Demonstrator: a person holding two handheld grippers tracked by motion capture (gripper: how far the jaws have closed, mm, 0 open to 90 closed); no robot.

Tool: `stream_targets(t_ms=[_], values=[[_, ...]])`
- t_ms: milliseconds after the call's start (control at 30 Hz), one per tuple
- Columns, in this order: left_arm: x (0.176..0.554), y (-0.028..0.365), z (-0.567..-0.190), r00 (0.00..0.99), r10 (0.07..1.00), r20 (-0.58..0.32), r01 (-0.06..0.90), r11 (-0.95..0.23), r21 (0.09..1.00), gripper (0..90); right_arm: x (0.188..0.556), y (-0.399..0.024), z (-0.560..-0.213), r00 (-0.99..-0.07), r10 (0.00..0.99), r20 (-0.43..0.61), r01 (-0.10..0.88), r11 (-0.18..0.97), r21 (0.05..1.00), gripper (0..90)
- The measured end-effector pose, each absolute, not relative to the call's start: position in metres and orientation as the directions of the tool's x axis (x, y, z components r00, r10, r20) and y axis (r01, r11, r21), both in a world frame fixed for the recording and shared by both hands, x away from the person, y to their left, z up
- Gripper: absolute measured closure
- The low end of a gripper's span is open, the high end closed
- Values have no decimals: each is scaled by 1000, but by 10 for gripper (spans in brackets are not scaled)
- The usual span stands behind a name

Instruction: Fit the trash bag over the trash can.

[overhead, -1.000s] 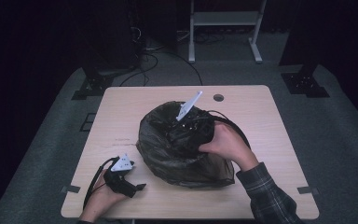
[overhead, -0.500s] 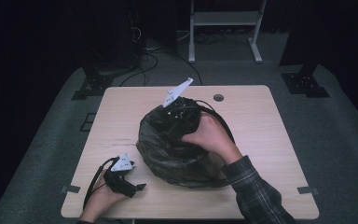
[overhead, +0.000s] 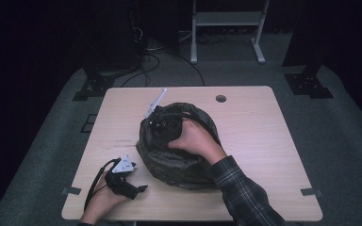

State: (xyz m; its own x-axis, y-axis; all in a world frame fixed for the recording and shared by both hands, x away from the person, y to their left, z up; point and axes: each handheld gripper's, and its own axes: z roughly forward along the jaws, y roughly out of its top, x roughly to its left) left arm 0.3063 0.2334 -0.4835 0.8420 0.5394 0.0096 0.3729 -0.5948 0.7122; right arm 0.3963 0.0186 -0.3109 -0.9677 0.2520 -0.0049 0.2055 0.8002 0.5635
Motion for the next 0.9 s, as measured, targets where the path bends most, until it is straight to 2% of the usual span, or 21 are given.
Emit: stream_targets(t_ms=[400,667,900], values=[[306,233,-484,842,539,9,373,-595,712,0,404,29,-328,-954,299,-28,258,865,431,89],[306,233,-484,842,539,9,373,-595,712,0,396,16,-308,-957,287,-48,219,817,534,89],[306,233,-484,842,540,9,373,-593,713,0,388,-12,-293,-955,295,-33,211,754,622,89]])
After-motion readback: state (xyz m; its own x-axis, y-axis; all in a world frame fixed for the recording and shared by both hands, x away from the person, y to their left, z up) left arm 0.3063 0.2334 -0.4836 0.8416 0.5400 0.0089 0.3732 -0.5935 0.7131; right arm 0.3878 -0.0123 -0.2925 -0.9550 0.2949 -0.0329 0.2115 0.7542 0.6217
